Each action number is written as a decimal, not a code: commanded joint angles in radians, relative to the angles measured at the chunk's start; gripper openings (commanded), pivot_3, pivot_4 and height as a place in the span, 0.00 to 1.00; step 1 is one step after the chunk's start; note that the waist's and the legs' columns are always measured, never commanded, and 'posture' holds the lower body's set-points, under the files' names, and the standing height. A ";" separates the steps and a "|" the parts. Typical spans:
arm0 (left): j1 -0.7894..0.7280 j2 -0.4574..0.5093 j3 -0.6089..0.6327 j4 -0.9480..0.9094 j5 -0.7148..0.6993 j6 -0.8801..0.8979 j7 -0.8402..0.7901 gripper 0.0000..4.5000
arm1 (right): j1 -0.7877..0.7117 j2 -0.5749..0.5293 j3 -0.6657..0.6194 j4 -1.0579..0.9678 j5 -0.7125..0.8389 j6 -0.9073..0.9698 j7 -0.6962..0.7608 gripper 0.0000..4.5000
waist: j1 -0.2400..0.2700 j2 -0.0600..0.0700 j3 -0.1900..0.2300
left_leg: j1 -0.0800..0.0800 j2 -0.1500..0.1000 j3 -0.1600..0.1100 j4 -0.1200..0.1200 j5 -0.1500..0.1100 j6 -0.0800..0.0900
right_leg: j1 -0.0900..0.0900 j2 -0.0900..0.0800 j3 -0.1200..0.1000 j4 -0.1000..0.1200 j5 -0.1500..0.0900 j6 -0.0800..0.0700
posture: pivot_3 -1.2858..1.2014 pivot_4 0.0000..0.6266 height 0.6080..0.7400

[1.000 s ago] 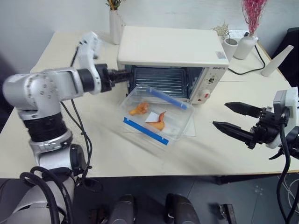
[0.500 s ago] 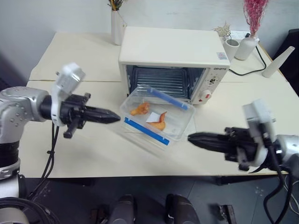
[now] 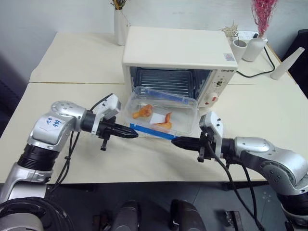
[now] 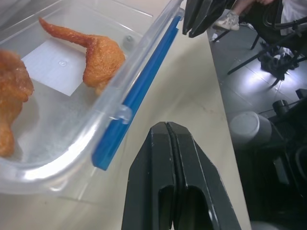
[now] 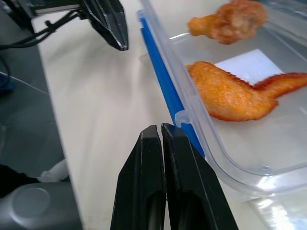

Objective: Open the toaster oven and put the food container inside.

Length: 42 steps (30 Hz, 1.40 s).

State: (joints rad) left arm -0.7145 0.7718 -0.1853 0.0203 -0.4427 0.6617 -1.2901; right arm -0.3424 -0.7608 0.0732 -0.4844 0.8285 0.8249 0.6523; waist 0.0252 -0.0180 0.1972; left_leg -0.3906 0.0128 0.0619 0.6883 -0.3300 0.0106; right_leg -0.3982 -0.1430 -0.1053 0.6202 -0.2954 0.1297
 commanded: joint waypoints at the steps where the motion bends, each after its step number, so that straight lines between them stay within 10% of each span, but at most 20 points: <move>1: -0.032 -0.039 0.037 0.004 0.017 -0.034 0.059 0.00 | -0.043 -0.004 -0.037 0.039 -0.045 -0.040 0.035 0.03 | -0.001 0.000 0.000 | 0.000 0.000 0.000 0.000 0.000 0.000 | 0.000 0.000 0.000 0.000 0.000 0.000 | 0.52 0.24 1.00; 25: -0.248 -0.343 0.176 0.296 0.163 -0.184 0.569 0.00 | -0.337 0.350 -0.059 0.472 -0.457 -0.371 -0.182 0.03 | -0.010 0.000 0.000 | -0.001 0.001 0.000 0.002 0.001 -0.001 | -0.001 0.000 -0.001 0.002 0.000 0.000 | 0.52 0.24 1.00; 36: -0.076 -0.140 0.319 -0.069 -0.152 0.186 0.351 0.00 | -0.112 0.169 -0.233 0.110 -0.152 -0.112 0.022 0.03 | -0.025 0.001 0.000 | 0.000 0.001 -0.002 0.000 0.001 -0.001 | -0.001 0.000 -0.001 0.002 0.000 0.000 | 0.52 0.24 1.00; 42: -0.054 0.062 0.435 -0.162 -0.346 0.385 0.237 0.33 | 0.250 -0.013 -0.407 -0.142 0.028 0.018 0.128 0.02 | -0.020 0.001 0.000 | 0.001 0.001 -0.002 -0.001 0.001 -0.001 | 0.001 0.000 -0.001 0.000 0.000 0.000 | 0.52 0.24 1.00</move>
State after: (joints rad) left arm -0.7587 0.7959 0.2063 -0.0855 -0.7165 1.0033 -1.0072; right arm -0.1304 -0.7505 -0.2742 -0.5430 0.7981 0.8226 0.7546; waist 0.0057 -0.0174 0.1976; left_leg -0.3888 0.0137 0.0600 0.6864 -0.3294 0.0094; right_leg -0.3965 -0.1430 -0.1059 0.6201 -0.2952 0.1301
